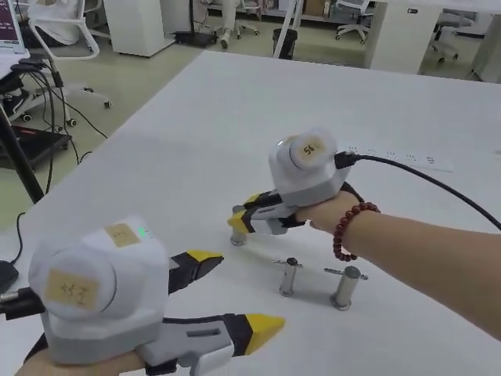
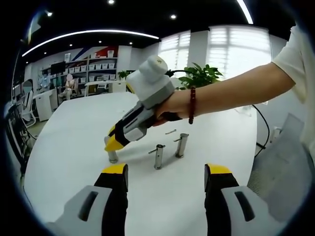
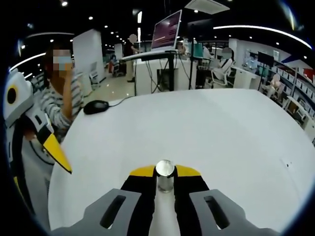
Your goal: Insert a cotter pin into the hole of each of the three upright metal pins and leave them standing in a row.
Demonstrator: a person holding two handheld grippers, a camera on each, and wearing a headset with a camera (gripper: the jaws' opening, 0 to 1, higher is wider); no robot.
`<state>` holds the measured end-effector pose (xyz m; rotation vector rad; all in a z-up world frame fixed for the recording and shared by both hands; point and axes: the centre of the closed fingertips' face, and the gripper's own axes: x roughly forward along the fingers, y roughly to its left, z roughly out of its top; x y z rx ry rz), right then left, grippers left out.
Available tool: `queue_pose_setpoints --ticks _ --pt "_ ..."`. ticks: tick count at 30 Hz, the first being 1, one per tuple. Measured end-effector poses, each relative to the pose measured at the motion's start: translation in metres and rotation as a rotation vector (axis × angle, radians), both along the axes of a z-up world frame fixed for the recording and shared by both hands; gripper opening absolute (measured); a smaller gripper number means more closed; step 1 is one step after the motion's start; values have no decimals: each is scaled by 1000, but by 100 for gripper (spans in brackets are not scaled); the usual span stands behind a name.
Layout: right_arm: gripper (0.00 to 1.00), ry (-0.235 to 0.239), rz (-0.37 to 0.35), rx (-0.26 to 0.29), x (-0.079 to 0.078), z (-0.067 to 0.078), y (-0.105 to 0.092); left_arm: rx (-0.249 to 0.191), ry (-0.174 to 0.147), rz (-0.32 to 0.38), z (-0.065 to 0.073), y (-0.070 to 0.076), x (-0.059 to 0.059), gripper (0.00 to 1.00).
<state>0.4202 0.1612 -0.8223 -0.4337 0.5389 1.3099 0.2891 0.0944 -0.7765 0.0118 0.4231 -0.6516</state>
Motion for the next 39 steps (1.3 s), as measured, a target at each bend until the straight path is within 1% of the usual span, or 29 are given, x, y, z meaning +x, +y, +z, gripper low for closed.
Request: queue_pose_setpoints --ticks 4,7,11,14,20,22,29,34,39 --pt "13 3 20 4 -9 5 2 3 -2 -1 1 0 0 62" --pt "13 -4 39 0 -15 7 3 6 -5 -4 2 0 0 63" --pt "13 8 62 10 -27 12 3 0 -8 -1 6 2 0 63" --pt "13 7 91 8 -37 15 3 9 -10 5 7 5 -1 63" --pt "13 14 132 11 -58 20 0 8 -10 21 11 12 -5 63" --pt "13 6 149 7 -64 21 -3 7 -12 28 12 15 -6 63" --pt "13 13 169 11 -84 23 -16 4 -13 49 15 21 -8 63" --pt "13 -5 185 4 -94 24 -26 7 -14 51 16 21 -9 63" --pt "13 -13 187 2 -99 25 -34 11 -15 43 18 18 -10 63"
